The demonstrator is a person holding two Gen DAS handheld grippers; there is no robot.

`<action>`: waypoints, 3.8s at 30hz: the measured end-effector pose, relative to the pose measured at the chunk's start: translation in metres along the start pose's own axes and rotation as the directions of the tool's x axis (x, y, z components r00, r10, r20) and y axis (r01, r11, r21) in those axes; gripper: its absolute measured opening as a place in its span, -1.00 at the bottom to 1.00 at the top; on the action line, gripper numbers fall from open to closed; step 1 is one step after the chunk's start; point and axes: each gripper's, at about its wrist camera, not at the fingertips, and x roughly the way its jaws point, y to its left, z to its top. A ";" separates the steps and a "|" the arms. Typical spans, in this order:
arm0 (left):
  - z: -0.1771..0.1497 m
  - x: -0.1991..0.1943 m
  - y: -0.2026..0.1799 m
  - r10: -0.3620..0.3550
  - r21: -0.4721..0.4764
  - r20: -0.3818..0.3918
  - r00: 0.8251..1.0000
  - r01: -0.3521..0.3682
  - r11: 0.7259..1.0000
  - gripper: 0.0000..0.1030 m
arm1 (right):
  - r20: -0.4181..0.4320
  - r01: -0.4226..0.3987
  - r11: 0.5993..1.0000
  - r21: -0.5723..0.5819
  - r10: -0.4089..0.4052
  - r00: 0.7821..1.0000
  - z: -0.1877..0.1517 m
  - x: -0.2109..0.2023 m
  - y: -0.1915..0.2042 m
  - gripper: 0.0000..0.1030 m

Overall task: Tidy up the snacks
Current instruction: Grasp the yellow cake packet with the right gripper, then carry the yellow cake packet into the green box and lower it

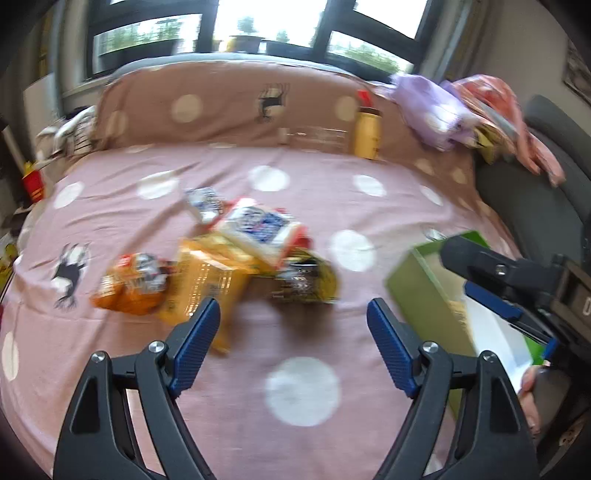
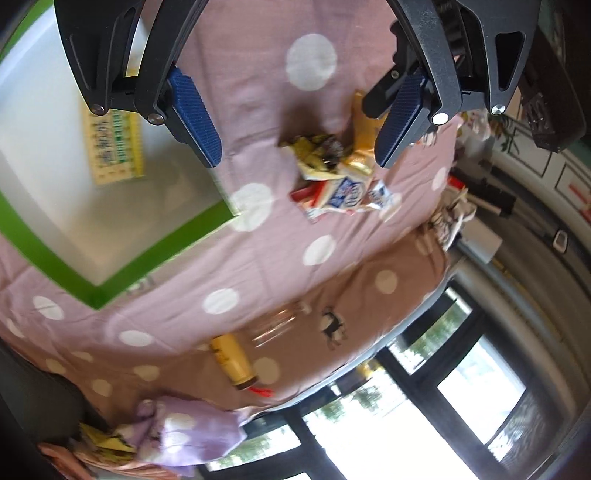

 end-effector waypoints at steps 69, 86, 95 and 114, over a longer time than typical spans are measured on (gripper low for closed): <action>-0.018 -0.018 0.006 -0.222 0.001 0.049 0.974 0.222 0.975 -0.07 | -0.093 -0.075 0.975 -0.209 0.056 0.994 -0.041 0.032 0.080 -0.20; 0.004 -0.017 -0.084 -0.314 0.205 0.054 0.948 0.297 0.933 -0.07 | 0.082 -0.013 0.994 -0.105 0.022 0.996 -0.008 -0.032 0.013 -0.20; 0.005 0.003 -0.131 -0.378 0.296 -0.003 0.926 0.362 0.884 -0.08 | 0.120 0.055 0.998 0.010 -0.056 0.991 0.003 -0.046 -0.035 -0.19; -0.004 0.044 -0.191 -0.434 0.334 -0.159 0.887 0.462 0.821 -0.08 | 0.086 0.163 0.964 0.209 -0.184 0.979 0.005 -0.054 -0.105 -0.19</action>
